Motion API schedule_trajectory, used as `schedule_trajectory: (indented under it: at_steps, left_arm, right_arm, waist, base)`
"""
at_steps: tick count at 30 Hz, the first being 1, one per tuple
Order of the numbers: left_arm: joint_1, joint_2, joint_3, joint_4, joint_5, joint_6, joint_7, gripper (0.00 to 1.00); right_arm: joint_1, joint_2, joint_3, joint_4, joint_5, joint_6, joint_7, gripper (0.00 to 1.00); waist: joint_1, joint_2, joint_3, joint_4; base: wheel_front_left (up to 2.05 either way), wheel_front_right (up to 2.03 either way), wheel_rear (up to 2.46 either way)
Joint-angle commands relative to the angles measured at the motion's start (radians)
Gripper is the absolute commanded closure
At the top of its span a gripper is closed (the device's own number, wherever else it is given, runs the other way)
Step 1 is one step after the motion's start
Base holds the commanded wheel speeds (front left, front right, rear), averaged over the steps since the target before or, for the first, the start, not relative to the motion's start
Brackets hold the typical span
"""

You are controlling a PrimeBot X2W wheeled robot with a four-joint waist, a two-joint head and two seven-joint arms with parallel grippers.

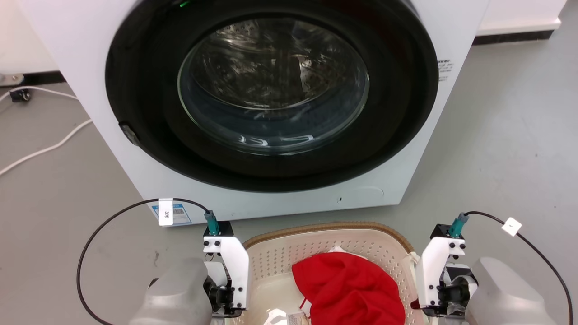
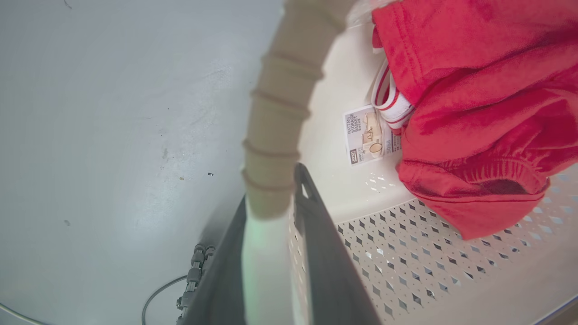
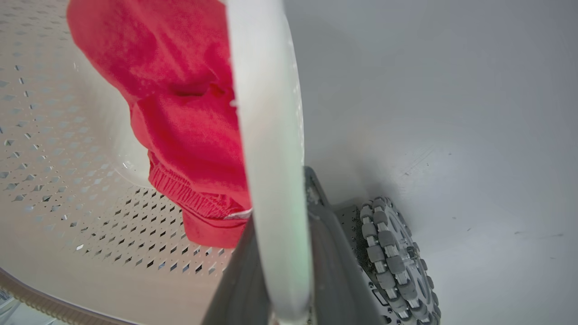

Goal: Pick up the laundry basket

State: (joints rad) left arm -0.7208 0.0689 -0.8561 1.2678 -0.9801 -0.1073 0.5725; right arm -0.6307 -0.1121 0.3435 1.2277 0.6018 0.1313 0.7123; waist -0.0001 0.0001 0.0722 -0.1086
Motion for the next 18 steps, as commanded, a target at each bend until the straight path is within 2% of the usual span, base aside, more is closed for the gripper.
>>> schedule_trajectory:
  at_steps: [1, 18]
  left_arm:
    - [-0.004, -0.012, 0.000, -0.006, -0.009, -0.023, 0.005, 1.00]
    - [0.035, 0.005, -0.024, 0.012, -0.002, -0.024, 0.003, 1.00]
  right_arm:
    - [-0.006, 0.012, 0.006, -0.012, 0.013, -0.001, 0.001, 1.00]
    - [-0.001, 0.014, 0.082, -0.022, 0.059, -0.001, 0.010, 1.00]
  waist:
    - [0.0001, -0.0001, -0.020, 0.007]
    - [0.0001, -0.0001, -0.098, 0.058]
  base:
    - [0.00, 0.00, 0.00]
    - [0.00, 0.00, 0.00]
